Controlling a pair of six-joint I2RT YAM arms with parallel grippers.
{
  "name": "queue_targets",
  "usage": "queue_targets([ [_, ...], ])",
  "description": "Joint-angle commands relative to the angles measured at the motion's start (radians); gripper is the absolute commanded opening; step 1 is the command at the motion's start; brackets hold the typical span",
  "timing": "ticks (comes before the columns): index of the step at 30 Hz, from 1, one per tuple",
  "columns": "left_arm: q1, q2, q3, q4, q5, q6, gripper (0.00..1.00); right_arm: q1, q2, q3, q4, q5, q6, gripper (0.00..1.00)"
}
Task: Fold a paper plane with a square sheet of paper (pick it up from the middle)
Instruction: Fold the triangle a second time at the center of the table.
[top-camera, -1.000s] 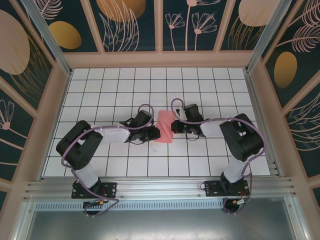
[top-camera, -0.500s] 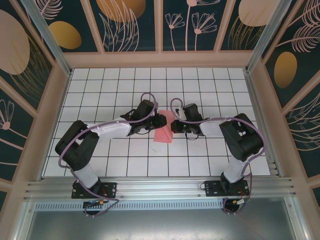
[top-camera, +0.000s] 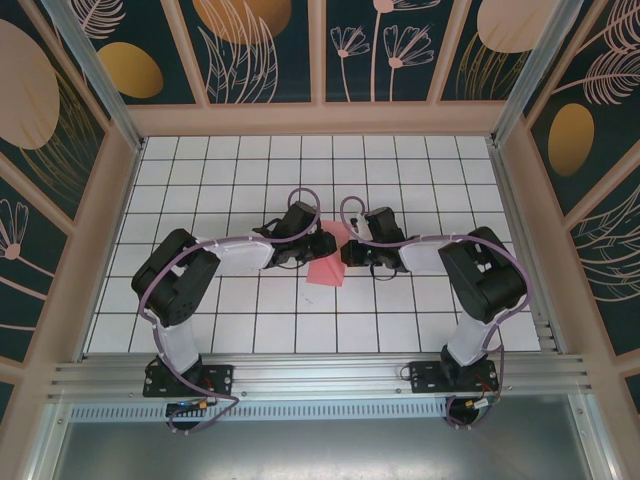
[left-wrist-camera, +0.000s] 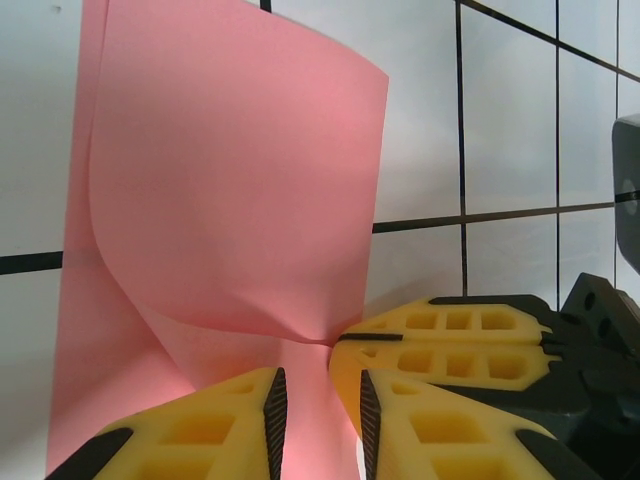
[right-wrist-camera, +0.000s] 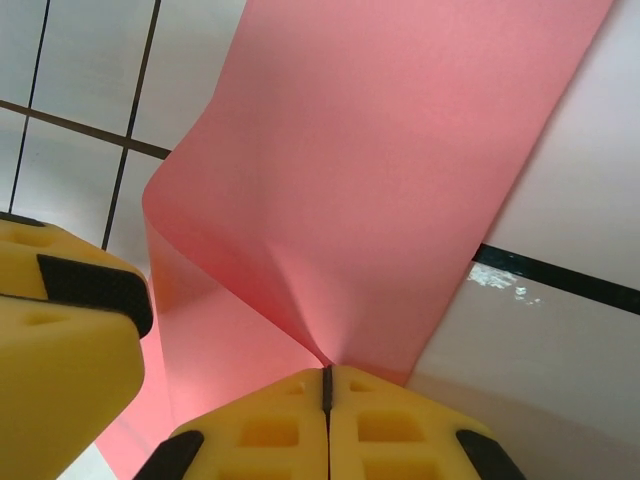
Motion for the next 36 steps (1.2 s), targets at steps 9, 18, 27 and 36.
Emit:
queue_targets([
  [9, 0.001, 0.007, -0.005, -0.01, -0.054, -0.014, 0.29, -0.035, -0.03, -0.023, 0.064, -0.11, 0.056, 0.18],
  [18, 0.0, 0.027, -0.004, -0.002, -0.06, -0.025, 0.28, -0.045, -0.032, -0.048, 0.103, -0.172, 0.082, 0.19],
  [27, -0.001, 0.031, -0.009, 0.002, -0.069, -0.031, 0.27, -0.059, -0.04, -0.059, 0.145, -0.216, 0.127, 0.25],
  [36, -0.001, 0.031, -0.011, 0.004, -0.075, -0.033, 0.27, -0.062, -0.066, -0.083, 0.148, -0.237, 0.146, 0.29],
])
